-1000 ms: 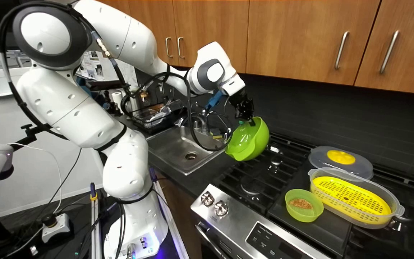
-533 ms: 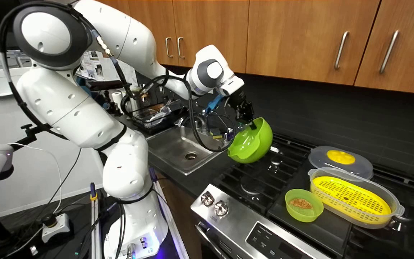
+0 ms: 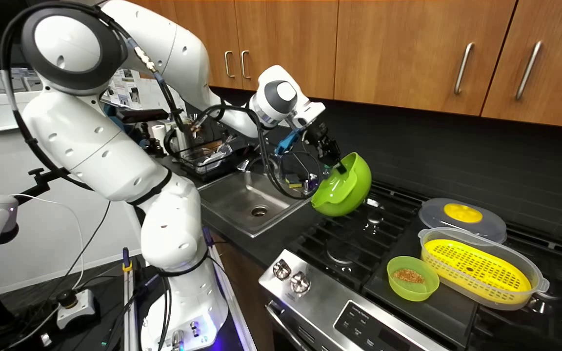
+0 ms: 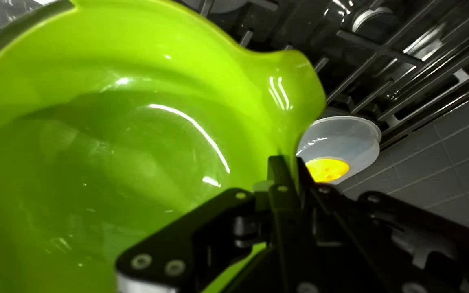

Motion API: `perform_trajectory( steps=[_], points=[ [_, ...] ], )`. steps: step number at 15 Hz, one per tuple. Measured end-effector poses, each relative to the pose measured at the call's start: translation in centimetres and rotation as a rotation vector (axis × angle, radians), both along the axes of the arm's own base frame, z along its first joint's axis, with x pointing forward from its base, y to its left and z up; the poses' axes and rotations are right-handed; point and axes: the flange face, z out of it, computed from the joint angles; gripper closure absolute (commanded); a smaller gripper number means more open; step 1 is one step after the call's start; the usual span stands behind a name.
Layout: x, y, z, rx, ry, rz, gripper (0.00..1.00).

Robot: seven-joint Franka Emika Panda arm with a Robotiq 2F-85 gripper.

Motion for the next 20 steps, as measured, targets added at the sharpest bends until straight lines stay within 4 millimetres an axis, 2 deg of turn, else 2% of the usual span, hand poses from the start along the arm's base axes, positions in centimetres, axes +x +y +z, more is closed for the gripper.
perform_trajectory(
  steps=[10,20],
  points=[
    [0.6,3.9,-1.2,-0.068,0.065,0.181,0.99],
    [2.1,5.7,-2.8,-0.111,0.072,0.366,0.99]
  ],
)
